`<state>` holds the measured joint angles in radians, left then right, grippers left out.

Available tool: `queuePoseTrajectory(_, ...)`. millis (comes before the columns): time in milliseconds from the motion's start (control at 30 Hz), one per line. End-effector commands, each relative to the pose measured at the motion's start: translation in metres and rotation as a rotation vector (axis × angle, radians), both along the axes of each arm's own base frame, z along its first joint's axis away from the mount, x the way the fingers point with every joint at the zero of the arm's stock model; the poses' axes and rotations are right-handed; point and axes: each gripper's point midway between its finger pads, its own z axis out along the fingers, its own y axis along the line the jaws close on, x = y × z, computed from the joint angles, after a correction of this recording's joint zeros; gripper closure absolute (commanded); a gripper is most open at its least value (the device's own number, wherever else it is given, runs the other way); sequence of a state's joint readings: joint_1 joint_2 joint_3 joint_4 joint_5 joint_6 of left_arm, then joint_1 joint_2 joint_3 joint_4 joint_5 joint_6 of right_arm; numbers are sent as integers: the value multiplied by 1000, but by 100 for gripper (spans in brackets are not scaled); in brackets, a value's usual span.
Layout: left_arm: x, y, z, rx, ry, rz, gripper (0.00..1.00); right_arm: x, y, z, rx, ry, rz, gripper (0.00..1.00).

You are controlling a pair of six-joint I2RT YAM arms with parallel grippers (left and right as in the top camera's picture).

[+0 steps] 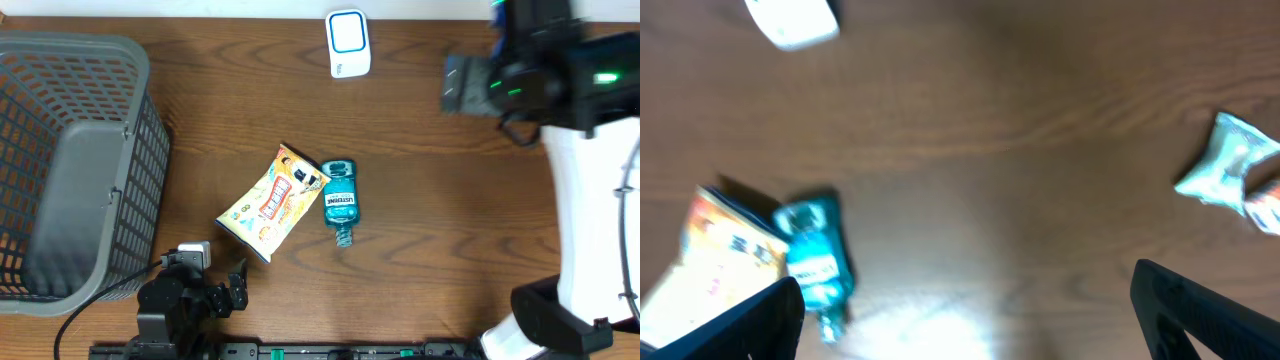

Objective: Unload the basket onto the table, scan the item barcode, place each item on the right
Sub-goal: 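Move the right gripper to the blue Listerine bottle and grasp it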

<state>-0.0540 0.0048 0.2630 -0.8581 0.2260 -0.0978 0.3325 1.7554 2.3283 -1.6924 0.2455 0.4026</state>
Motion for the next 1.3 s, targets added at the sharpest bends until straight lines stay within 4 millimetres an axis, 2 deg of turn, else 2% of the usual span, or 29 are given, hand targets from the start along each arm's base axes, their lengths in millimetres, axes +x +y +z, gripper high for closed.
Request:
queuePoseTrajectory(0,-5,2,-7,7,33,9,1,-38,-9,16,-99,-104,-116,1)
queuePoseTrajectory(100,-5,2,-7,7,33,9,1,-56,-2,-4,-124,-128,-174,1)
queuePoseTrajectory(200,-5,2,-7,7,33,9,1,-54,26,-46,-92,-103,-115,1)
queuePoseTrajectory(333,-5,2,-7,7,33,9,1,-43,82,-131,24,2,52,1)
queuePoseTrajectory(400,-5,2,-7,7,33,9,1,-42,129,-175,129,75,309,1)
queuePoseTrajectory(467,-5,2,-7,7,33,9,1,-44,160,-203,211,124,454,1)
queuePoseTrajectory(667,-5,2,-7,7,33,9,1,-32,172,-262,162,237,448,1)
queuePoseTrajectory(733,-5,2,-7,7,33,9,1,-33,176,-275,150,268,444,1)
queuePoseTrajectory(833,-5,2,-7,7,33,9,1,-33,182,-286,142,282,454,1)
queuePoseTrajectory(1033,-5,2,-7,7,33,9,1,-35,203,-287,157,247,496,1)
queuePoseTrajectory(1100,-5,2,-7,8,33,9,1,-33,208,-293,131,225,497,1)
queuePoseTrajectory(1267,-5,2,-7,7,33,9,1,-24,191,-316,-56,181,412,1)
